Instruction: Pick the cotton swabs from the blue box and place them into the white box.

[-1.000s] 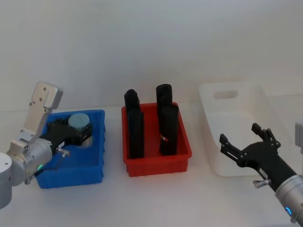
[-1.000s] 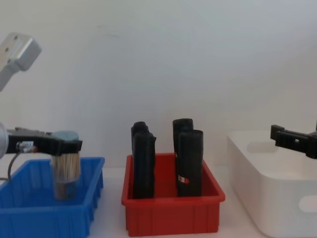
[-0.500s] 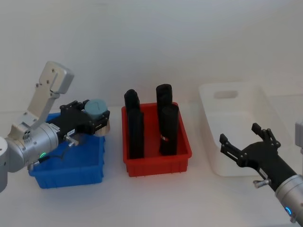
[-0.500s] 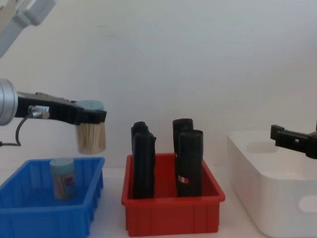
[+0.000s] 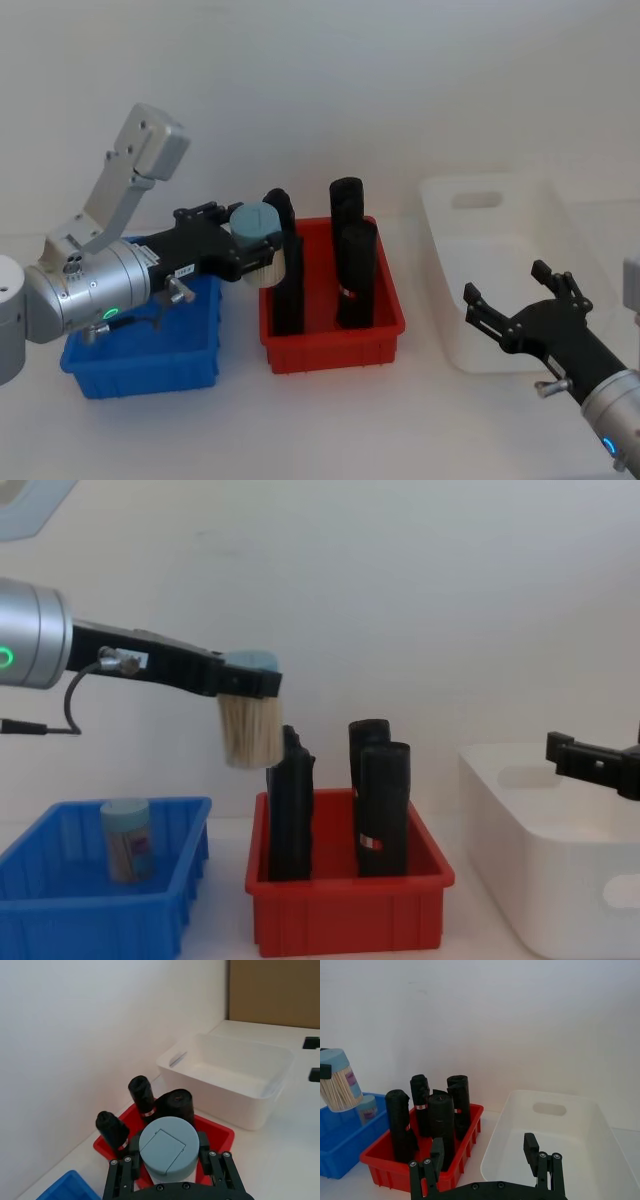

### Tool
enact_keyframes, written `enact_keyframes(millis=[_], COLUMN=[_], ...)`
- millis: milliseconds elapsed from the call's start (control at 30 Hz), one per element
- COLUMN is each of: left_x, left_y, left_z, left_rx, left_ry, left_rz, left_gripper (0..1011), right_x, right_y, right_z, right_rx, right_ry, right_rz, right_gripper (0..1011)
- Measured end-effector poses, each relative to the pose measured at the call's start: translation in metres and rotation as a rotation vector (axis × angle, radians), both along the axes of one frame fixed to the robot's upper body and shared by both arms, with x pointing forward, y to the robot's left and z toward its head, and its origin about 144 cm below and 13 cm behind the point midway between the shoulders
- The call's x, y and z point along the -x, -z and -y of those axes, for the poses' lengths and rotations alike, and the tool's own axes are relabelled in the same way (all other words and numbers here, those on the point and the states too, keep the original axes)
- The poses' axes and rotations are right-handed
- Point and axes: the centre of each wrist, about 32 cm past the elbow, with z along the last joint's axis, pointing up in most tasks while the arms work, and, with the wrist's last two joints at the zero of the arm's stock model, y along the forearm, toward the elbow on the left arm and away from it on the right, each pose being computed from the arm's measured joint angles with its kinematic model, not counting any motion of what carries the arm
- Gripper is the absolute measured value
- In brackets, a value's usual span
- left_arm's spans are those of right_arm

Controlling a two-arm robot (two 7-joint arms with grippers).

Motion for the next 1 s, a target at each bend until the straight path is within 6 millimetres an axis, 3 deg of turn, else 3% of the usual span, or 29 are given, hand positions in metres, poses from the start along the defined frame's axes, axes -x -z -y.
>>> enact_keyframes(millis=[433, 1000], left_x=[-0.007, -0.010], left_y=[-0.013, -0.017], left_z=[0.017, 0.026], left_rx=[0.007, 0.006], left_ry=[0.175, 0.252], left_rz=[-0.042, -0.064], left_gripper=[671, 671], right_x=[0.000, -0.001], right_y=[0.000, -0.001], right_z=[0.000, 0.001], right_rx=[0.000, 0.007], right_ry=[0.000, -0.022], right_rz=[0.000, 0.000], right_gripper=[1001, 1001])
